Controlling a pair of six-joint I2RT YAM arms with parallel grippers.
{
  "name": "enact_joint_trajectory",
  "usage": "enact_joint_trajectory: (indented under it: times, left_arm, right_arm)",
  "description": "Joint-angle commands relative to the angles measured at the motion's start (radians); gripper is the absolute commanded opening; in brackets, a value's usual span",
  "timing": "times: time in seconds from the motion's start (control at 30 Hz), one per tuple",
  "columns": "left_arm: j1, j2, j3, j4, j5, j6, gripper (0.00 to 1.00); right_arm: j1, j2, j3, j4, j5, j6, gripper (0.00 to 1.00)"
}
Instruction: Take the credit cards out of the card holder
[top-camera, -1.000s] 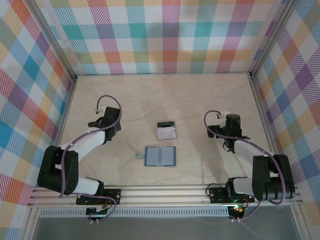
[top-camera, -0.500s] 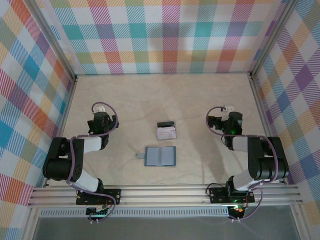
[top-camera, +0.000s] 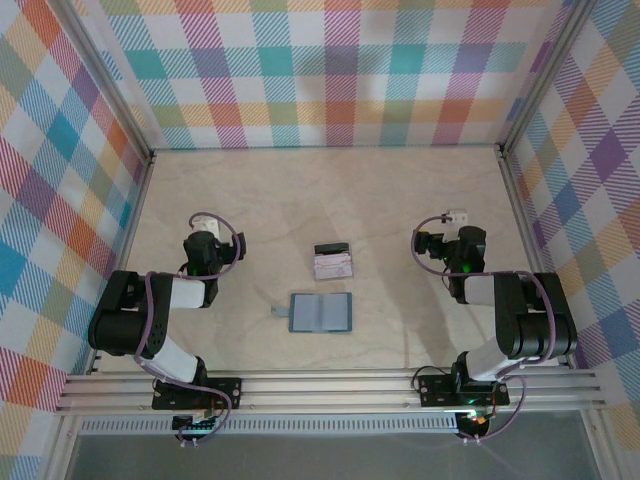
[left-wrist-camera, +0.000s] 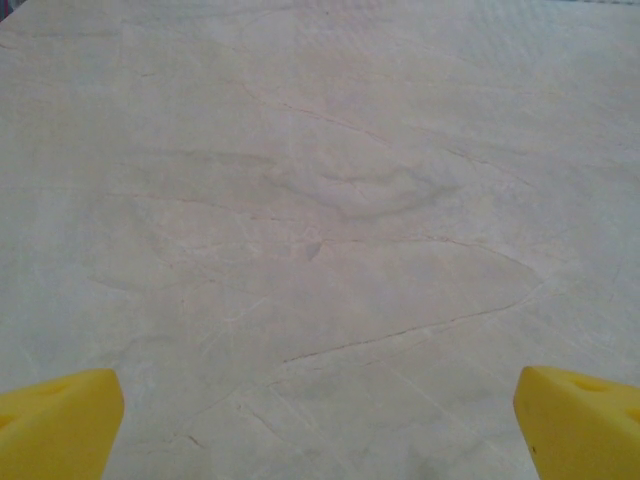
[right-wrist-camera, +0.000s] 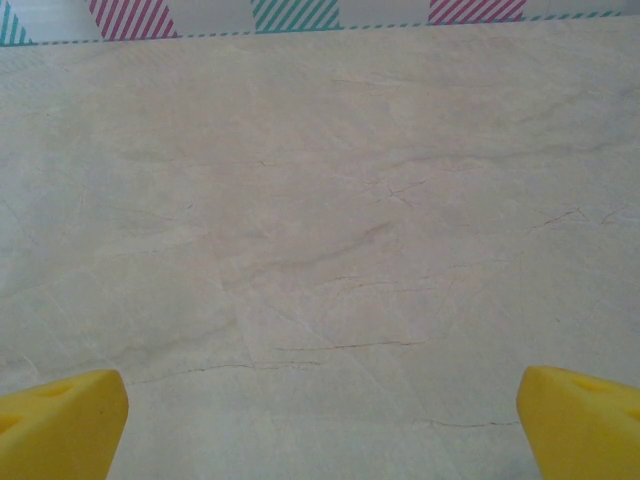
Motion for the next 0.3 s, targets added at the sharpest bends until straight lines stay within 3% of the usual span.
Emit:
enact_joint_trajectory:
  times: [0.0,0.27]
  left_arm:
    - [0.004,-0.002,-0.012,0.047,0.017,0.012,1.0]
    - [0.004,-0.002,-0.011,0.046,0.021,0.011,1.0]
  right_arm:
    - [-0.004,0.008,-0.004,0.044,-0.022,0.015,1.0]
    - [-0.004,0.008,-0.005,0.045,-0.023,0.016,1.0]
